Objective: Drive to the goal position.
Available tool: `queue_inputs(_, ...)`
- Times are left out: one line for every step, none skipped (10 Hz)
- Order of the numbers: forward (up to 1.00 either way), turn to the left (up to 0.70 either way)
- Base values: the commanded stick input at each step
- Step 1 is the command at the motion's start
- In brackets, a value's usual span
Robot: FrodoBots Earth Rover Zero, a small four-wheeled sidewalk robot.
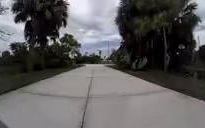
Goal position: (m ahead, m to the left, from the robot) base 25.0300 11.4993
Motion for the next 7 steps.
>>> queue_inputs(0.85,0.34)
queue_inputs(0.85,0.34)
queue_inputs(0.85,0.34)
queue_inputs(0.85,0.34)
queue_inputs(0.85,0.01)
queue_inputs(0.85,0.00)
queue_inputs(0.85,0.00)
